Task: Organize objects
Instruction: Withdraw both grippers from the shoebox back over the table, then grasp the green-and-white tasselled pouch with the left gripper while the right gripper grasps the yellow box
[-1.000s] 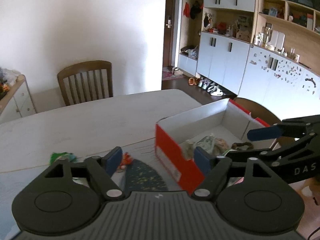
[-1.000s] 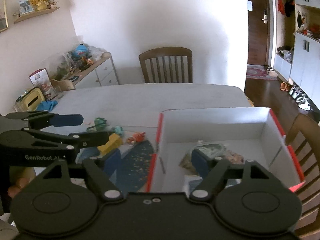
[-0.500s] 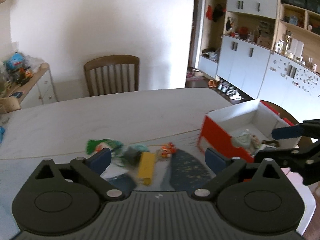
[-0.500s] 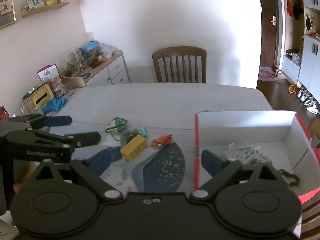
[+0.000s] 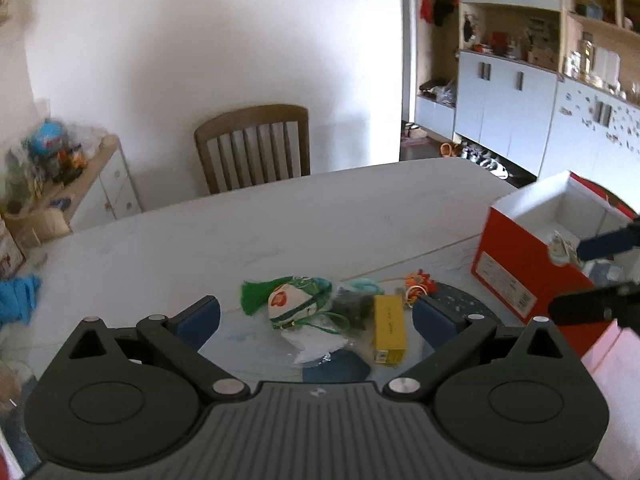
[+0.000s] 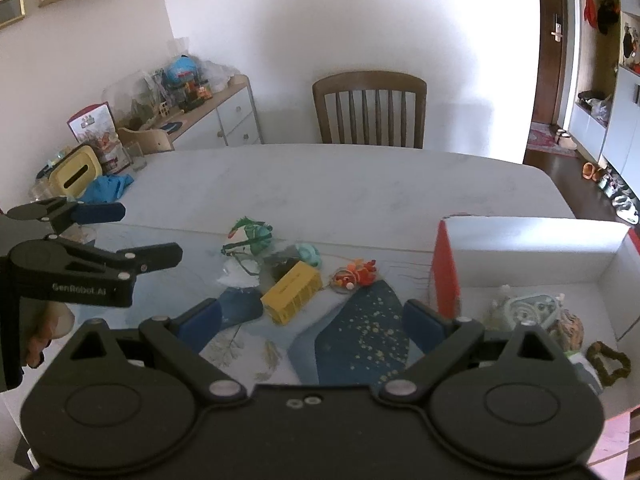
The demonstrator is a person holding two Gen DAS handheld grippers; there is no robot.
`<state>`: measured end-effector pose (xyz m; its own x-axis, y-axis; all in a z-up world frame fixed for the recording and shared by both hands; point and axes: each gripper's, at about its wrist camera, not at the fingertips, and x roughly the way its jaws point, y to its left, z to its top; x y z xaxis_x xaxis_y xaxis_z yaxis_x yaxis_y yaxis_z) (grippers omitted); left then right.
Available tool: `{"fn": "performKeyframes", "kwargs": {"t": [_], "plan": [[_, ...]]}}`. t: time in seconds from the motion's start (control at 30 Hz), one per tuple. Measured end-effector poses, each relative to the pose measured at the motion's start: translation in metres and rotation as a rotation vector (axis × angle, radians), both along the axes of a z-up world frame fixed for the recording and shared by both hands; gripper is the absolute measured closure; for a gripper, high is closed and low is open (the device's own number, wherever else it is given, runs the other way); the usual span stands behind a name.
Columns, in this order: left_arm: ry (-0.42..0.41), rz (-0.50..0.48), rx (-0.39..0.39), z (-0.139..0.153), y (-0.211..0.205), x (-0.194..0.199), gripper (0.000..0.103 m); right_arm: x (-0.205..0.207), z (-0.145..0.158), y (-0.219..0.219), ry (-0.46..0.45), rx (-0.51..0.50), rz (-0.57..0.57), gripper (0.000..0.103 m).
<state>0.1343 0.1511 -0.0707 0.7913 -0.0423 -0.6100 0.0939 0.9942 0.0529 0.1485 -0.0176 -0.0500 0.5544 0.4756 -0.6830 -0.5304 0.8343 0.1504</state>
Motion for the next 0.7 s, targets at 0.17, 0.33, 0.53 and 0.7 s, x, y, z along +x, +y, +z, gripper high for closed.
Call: {"fn": "performKeyframes", "kwargs": {"t": [0.17, 0.33, 0.53, 0.7], "plan": [[0.031, 0.018, -0.043, -0.010, 0.017, 0.019, 0.000, 0.009, -0.009, 0.018, 0.011, -0.032, 0.011, 0.007], [0.044, 0.027, -0.051, -0.023, 0.025, 0.041, 0.000, 0.021, -0.022, 0.035, 0.022, -0.057, 0.027, 0.007], [0.063, 0.027, -0.050, -0.034, 0.029, 0.072, 0.000, 0.038, -0.040, 0.055, 0.057, -0.069, 0.040, 0.008], [0.102, 0.044, -0.060, -0.047, 0.029, 0.097, 0.000, 0.052, -0.054, 0.070, 0.074, -0.100, 0.029, 0.008]]}}
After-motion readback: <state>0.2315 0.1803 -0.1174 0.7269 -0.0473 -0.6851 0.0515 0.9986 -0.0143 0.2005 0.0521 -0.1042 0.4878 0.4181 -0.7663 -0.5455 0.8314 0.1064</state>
